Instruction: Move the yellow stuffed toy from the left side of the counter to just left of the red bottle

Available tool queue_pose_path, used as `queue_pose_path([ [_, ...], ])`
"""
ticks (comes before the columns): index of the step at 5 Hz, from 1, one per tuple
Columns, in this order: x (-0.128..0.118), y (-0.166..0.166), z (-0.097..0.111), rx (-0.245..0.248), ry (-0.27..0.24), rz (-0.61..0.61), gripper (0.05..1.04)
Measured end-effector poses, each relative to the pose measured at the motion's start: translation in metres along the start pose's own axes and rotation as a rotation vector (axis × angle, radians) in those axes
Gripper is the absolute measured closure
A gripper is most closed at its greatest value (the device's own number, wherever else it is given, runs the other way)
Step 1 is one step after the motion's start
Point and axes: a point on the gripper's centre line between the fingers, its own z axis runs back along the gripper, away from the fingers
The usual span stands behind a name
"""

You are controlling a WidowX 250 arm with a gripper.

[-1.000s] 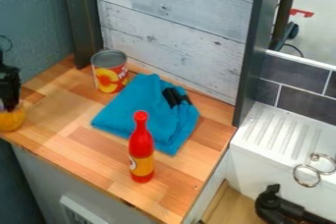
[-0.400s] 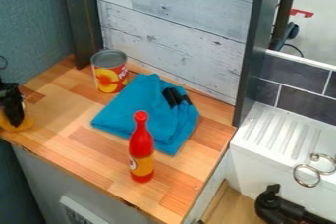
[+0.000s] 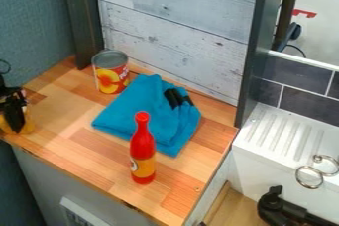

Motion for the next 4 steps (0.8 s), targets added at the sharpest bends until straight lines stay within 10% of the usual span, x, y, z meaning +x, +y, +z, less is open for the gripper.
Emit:
queue_pose_path([
  [2,-0.001,-0.010,0.040,0.086,-0.068,-0.072,0.731],
  [3,-0.006,-0.039,0.074,0.113,-0.114,-0.114,0.759],
  [4,-0.025,-0.065,0.085,0.057,-0.059,-0.202,0.759],
])
